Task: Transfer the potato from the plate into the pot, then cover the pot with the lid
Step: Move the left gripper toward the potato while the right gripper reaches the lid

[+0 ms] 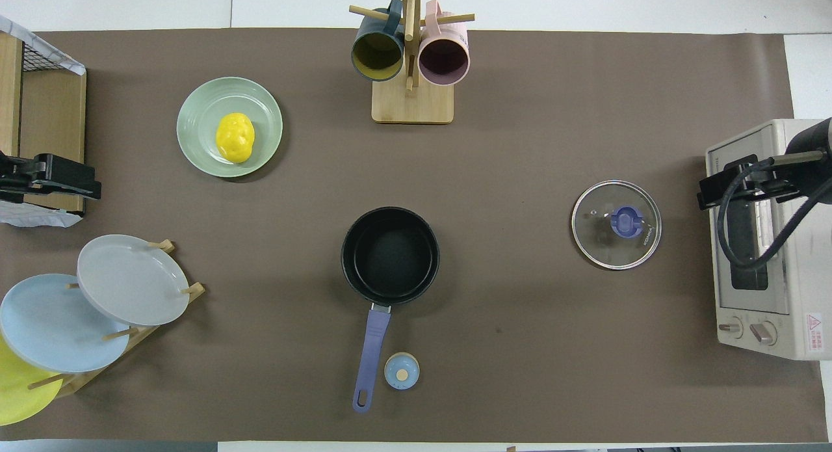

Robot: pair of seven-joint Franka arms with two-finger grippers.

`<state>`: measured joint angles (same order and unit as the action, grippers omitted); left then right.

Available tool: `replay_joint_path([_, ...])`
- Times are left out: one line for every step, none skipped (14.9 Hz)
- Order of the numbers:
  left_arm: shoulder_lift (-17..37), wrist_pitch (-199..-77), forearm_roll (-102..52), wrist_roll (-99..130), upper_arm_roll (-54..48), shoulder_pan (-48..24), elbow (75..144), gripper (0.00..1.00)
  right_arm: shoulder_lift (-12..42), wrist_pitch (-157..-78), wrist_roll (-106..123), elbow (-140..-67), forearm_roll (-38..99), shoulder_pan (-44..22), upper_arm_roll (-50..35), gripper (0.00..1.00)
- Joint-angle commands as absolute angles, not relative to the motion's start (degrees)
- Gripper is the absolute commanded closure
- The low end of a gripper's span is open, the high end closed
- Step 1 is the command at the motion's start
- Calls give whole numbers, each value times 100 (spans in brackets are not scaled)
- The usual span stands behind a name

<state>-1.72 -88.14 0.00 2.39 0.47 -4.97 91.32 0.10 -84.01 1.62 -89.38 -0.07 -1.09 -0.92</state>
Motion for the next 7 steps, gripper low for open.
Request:
replay_joint_path([-158, -8772, 62, 229, -9, -448, 9079, 0, -26, -8402, 193, -8947, 53, -79, -114, 0])
replay_joint_path([-158, -8754, 62, 229, -17, -440, 9079, 0, -26, -8402, 193, -8947, 53, -79, -114, 0])
replay_joint_path([-167, -8763, 53, 237, -18, -439, 9088, 0, -26, -8402, 193, -8947, 53, -79, -114, 0])
replay_joint_path([-193, -8815, 53, 255, -18, -431, 9175, 0, -26, -8402, 193, -8947, 61, -79, -114, 0])
replay_joint_path([-211, -8885, 35, 255, -18, -431, 9237, 0, -26, -8402, 185, -8947, 79, -79, -114, 0])
replay_joint_path([-220, -8947, -8, 264, -18, -431, 9246, 0, -26, -8402, 185, -8947, 79, -79, -114, 0])
replay_joint_path([-211, -8991, -17, 290, -18, -439, 9246, 0, -26, -8402, 158, -8947, 97, -79, -114, 0])
